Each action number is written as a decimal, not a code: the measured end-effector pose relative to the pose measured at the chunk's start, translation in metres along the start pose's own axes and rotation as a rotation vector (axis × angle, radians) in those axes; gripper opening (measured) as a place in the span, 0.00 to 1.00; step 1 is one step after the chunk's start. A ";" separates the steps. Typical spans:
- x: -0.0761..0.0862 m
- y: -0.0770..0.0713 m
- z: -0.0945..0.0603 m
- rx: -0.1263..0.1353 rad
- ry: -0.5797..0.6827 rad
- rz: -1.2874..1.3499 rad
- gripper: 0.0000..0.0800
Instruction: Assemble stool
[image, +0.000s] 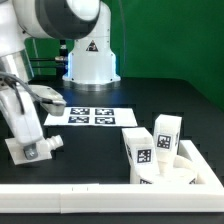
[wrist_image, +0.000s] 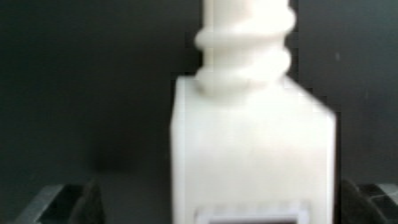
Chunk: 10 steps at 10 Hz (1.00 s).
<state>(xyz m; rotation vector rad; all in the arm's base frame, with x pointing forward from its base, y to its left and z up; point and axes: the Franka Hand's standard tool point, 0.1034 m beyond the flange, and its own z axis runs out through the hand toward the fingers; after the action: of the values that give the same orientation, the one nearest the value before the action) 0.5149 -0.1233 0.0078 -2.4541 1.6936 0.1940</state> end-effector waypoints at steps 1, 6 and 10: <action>-0.006 -0.004 0.002 -0.004 -0.002 -0.003 0.81; -0.014 -0.005 -0.005 0.001 -0.010 -0.207 0.41; -0.030 0.015 -0.020 -0.002 -0.023 -0.621 0.41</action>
Offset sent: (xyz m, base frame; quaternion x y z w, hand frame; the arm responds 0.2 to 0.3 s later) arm 0.0000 0.0000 0.0000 0.0000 0.0000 0.0000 1.0000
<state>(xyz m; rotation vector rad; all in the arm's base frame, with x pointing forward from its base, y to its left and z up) 0.4910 -0.1048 0.0328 -2.8159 0.8495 0.1421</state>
